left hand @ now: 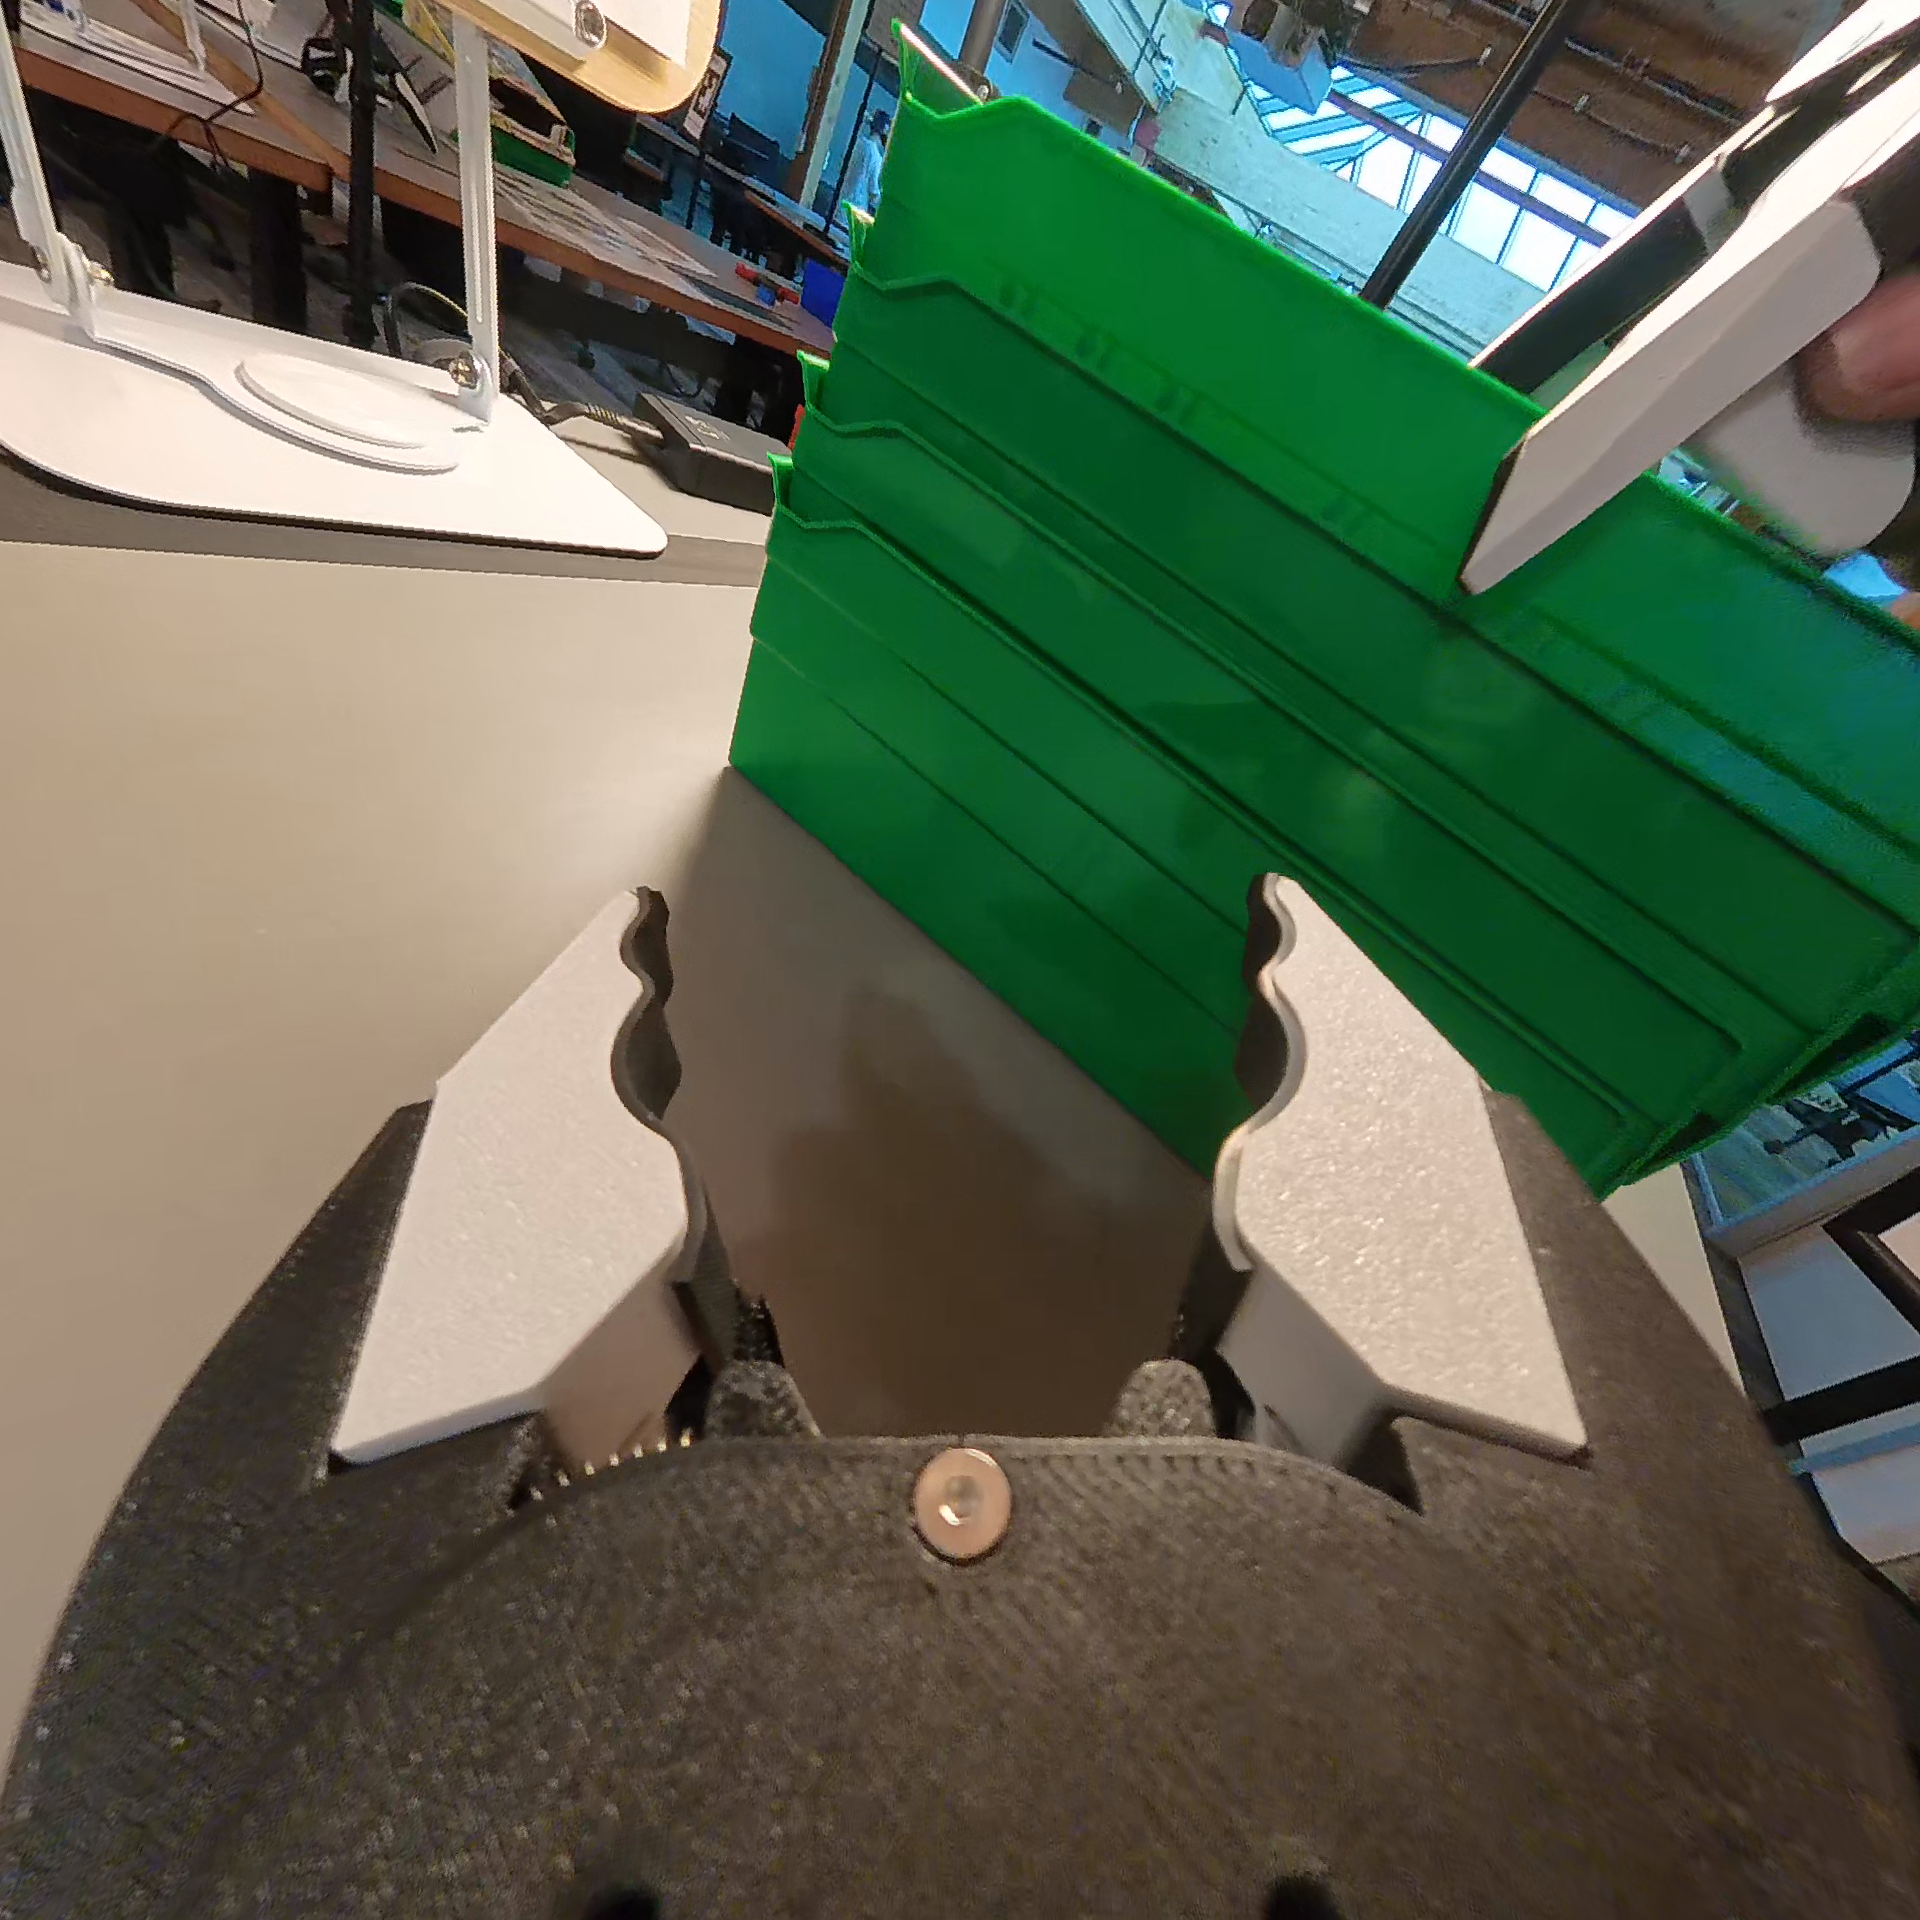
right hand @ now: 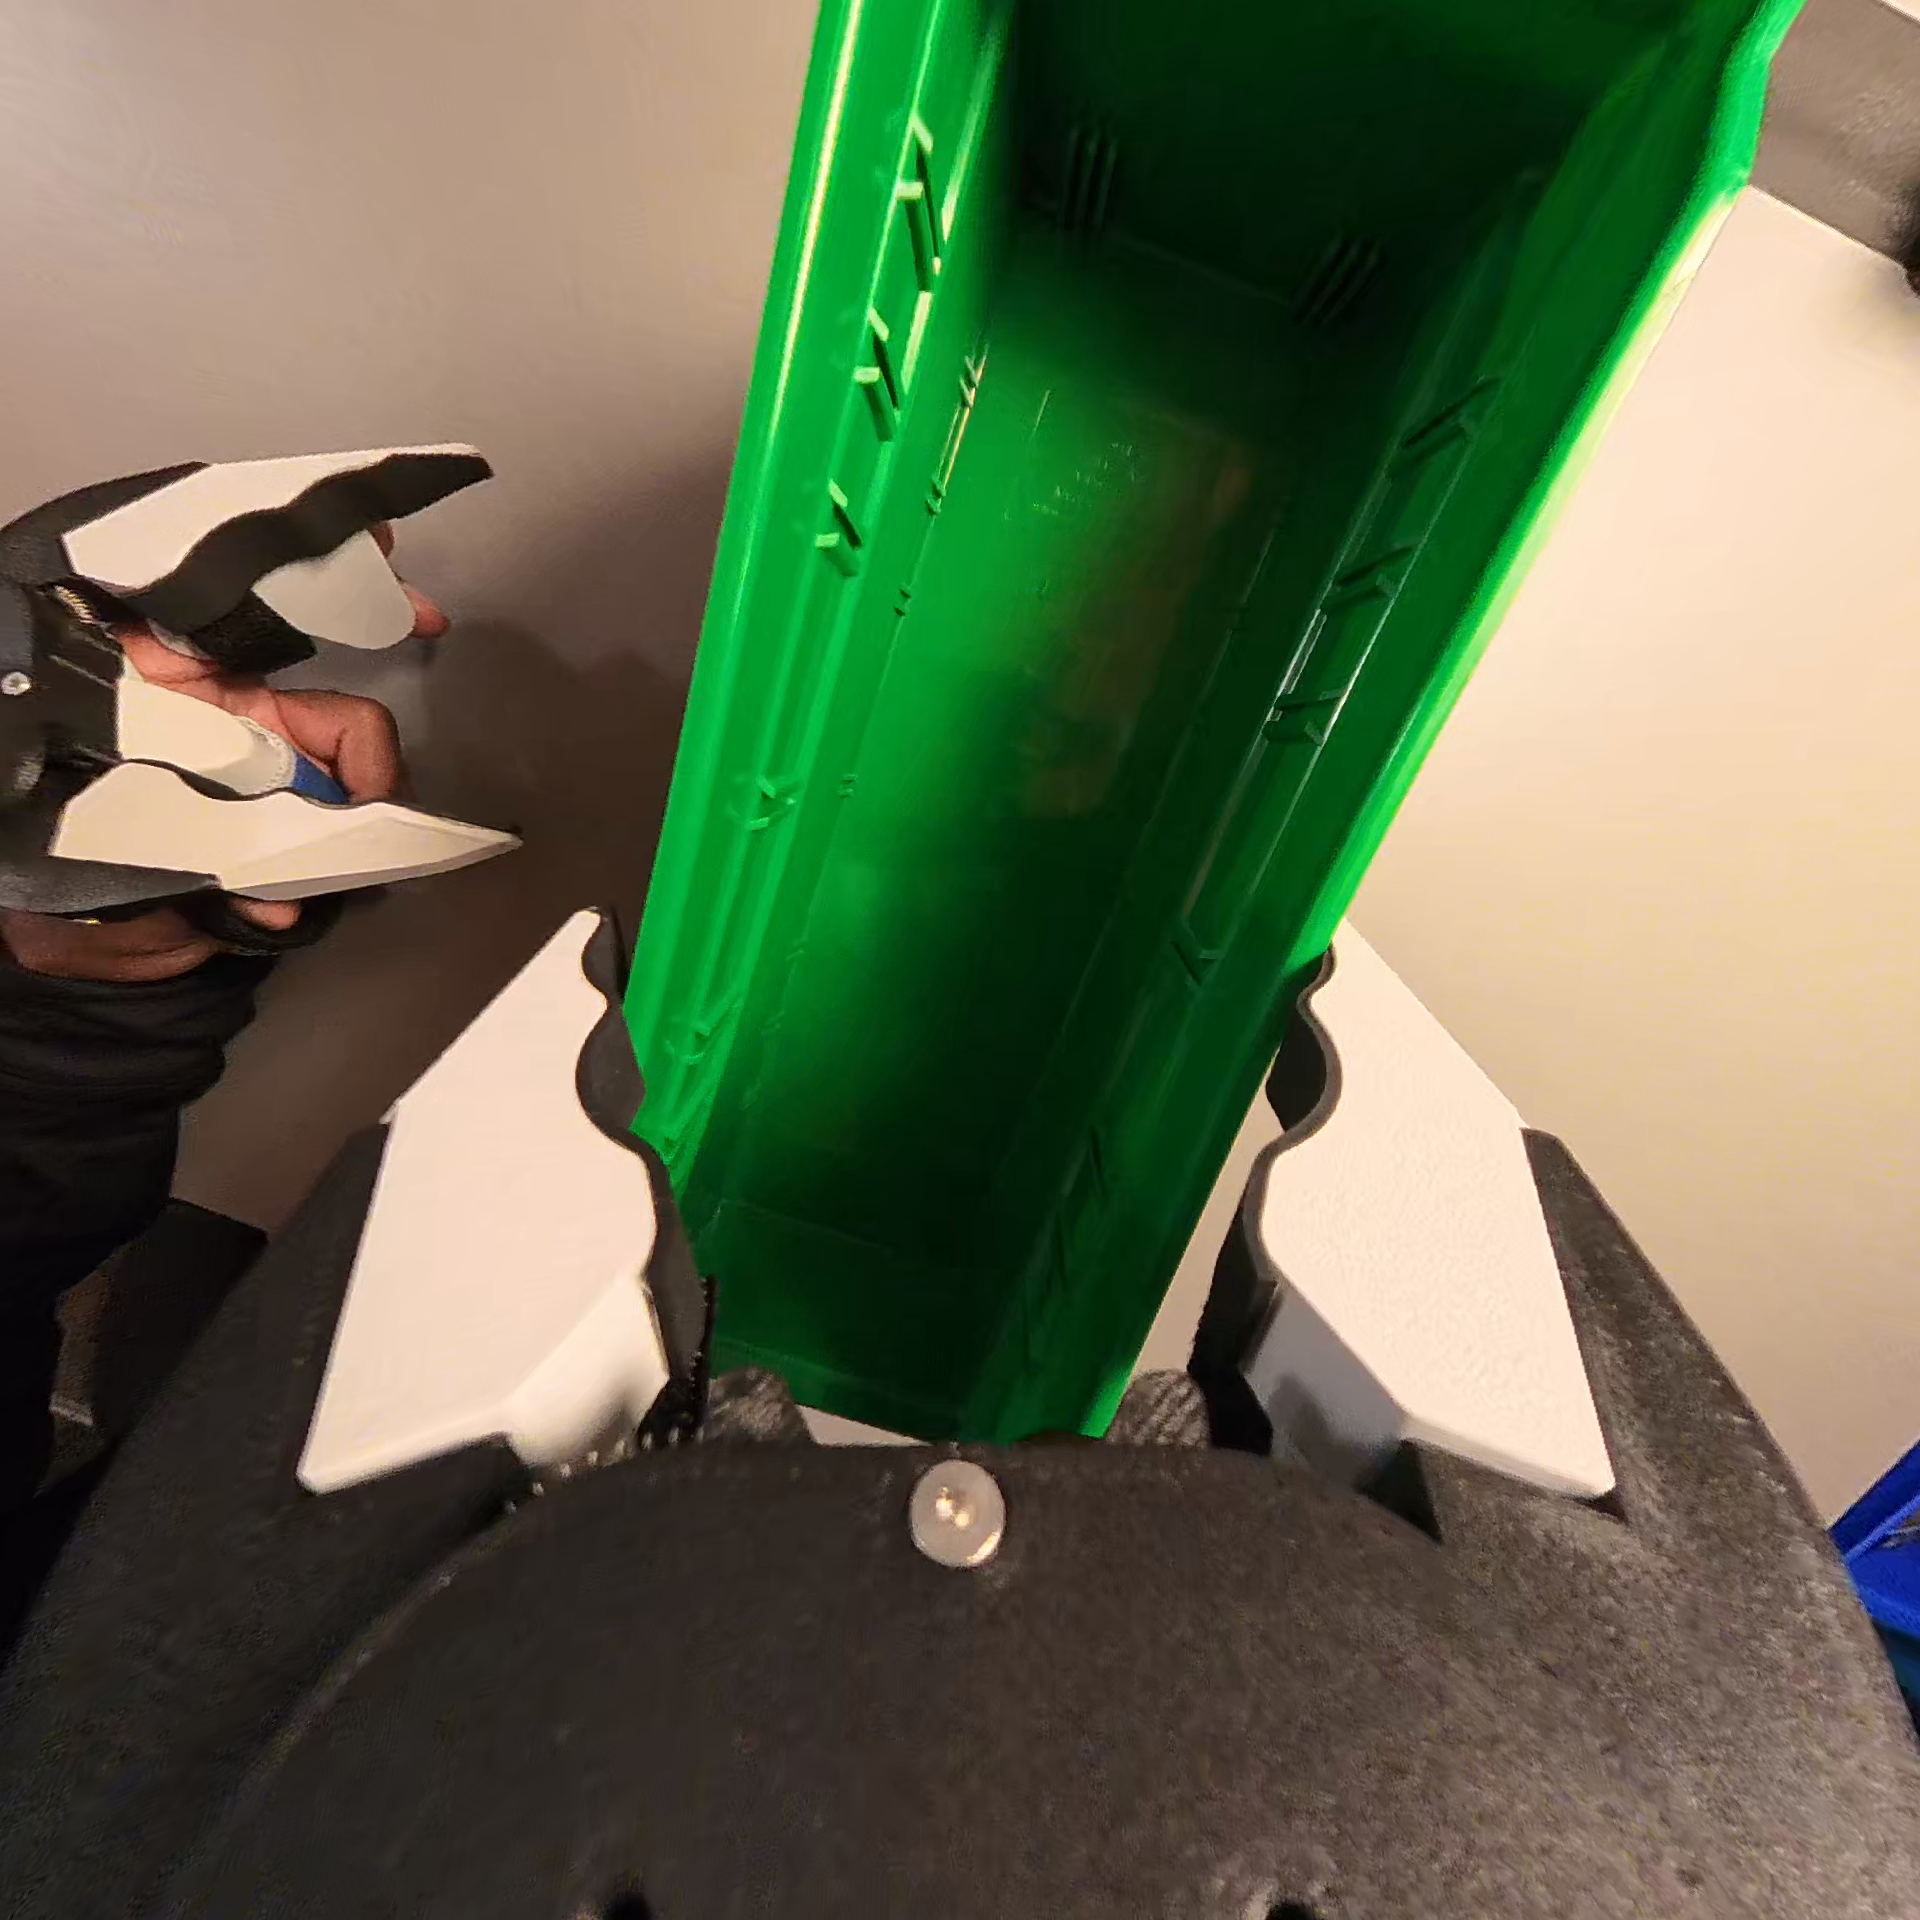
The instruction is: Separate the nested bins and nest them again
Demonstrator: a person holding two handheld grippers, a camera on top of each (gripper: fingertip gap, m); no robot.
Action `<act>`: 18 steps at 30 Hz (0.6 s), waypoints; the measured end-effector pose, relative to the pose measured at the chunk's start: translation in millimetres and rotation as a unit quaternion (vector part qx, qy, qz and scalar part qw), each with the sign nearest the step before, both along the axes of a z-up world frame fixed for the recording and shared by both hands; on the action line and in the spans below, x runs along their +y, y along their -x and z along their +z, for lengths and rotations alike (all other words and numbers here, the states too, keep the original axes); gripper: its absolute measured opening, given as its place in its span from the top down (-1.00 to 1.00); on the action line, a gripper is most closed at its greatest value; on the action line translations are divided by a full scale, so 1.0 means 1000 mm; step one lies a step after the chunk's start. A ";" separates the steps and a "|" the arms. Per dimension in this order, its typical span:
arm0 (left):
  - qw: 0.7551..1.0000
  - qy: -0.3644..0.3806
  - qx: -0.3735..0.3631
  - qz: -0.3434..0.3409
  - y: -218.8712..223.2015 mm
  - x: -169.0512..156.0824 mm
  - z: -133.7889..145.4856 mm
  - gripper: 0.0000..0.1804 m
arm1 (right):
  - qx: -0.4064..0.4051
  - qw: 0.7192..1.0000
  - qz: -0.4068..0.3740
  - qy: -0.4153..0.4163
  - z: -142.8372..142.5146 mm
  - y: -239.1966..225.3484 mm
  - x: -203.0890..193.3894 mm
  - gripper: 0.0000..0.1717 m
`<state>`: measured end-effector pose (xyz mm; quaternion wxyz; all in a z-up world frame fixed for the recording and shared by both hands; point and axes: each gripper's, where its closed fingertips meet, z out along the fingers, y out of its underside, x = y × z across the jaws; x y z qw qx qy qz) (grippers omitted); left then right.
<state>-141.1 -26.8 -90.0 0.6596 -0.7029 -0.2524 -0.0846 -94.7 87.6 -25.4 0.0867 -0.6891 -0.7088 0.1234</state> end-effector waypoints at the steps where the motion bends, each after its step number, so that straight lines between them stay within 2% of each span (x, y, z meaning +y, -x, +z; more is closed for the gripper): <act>1: 1.000 0.000 0.000 0.000 0.000 0.000 0.000 -0.21 | 0.001 1.000 0.001 0.002 0.002 0.000 -0.001 -0.45; 11: 1.000 -0.001 -0.005 -0.001 0.001 0.000 0.000 -0.21 | 0.042 0.999 0.011 0.024 0.048 0.002 -0.005 -0.44; 18: 1.000 0.001 -0.004 -0.002 -0.001 -0.001 -0.001 -0.21 | 0.105 0.993 0.022 0.051 0.112 -0.017 0.004 -0.43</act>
